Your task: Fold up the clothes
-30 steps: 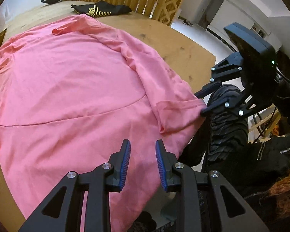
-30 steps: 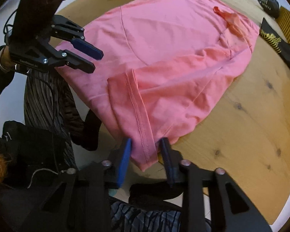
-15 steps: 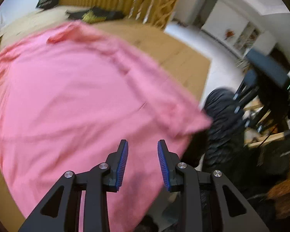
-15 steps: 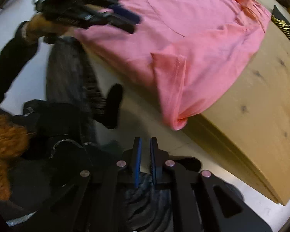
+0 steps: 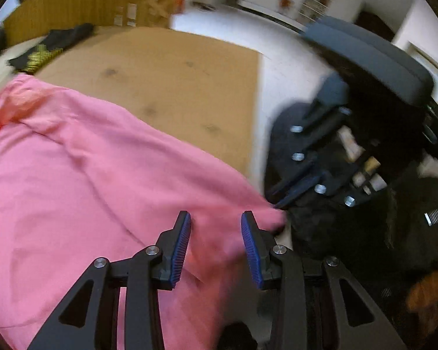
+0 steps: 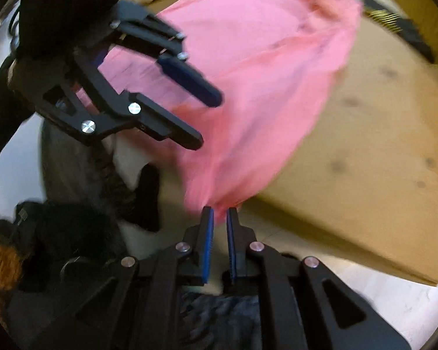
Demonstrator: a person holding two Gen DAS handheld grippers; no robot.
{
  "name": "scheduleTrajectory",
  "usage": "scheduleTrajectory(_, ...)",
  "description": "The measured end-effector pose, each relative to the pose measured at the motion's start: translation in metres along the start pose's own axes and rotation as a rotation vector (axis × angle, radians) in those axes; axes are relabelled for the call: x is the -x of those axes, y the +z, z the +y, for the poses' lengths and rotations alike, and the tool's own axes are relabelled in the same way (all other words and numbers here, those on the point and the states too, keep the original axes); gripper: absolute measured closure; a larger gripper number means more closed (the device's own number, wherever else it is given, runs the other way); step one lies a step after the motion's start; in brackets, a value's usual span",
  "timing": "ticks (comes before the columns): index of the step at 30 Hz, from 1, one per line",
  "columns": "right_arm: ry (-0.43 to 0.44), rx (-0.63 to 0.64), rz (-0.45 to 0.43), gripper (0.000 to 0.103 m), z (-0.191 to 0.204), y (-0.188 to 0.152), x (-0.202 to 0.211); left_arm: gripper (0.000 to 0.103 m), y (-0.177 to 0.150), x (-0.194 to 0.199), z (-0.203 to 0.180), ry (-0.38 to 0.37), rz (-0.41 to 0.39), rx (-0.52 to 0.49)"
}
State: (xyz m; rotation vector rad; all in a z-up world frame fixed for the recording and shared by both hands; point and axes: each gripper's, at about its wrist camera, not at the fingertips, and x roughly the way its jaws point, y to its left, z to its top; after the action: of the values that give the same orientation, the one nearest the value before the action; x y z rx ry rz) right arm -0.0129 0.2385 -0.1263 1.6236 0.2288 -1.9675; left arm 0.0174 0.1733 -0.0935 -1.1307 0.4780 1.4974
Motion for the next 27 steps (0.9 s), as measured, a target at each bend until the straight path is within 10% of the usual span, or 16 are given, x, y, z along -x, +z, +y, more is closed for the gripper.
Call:
scheduleTrajectory(3, 0.057, 0.039, 0.079, 0.094, 0.015, -0.011, -0.009, 0.069, -0.031, -0.001, -0.018, -0.13, 0.105, -0.009)
scheduleTrajectory(13, -0.087, -0.169, -0.092, 0.093, -0.032, -0.004, 0.01, 0.059, 0.019, 0.015, -0.014, 0.058, -0.025, -0.055)
scheduleTrajectory(21, 0.004, -0.077, -0.01, 0.092, -0.003, -0.03, -0.015, 0.06, -0.018, -0.019, -0.041, -0.126, 0.171, -0.092)
scheduleTrajectory(27, -0.083, -0.027, -0.112, 0.074, -0.02, -0.032, 0.013, 0.059, -0.038, 0.029, -0.015, 0.028, 0.109, 0.033)
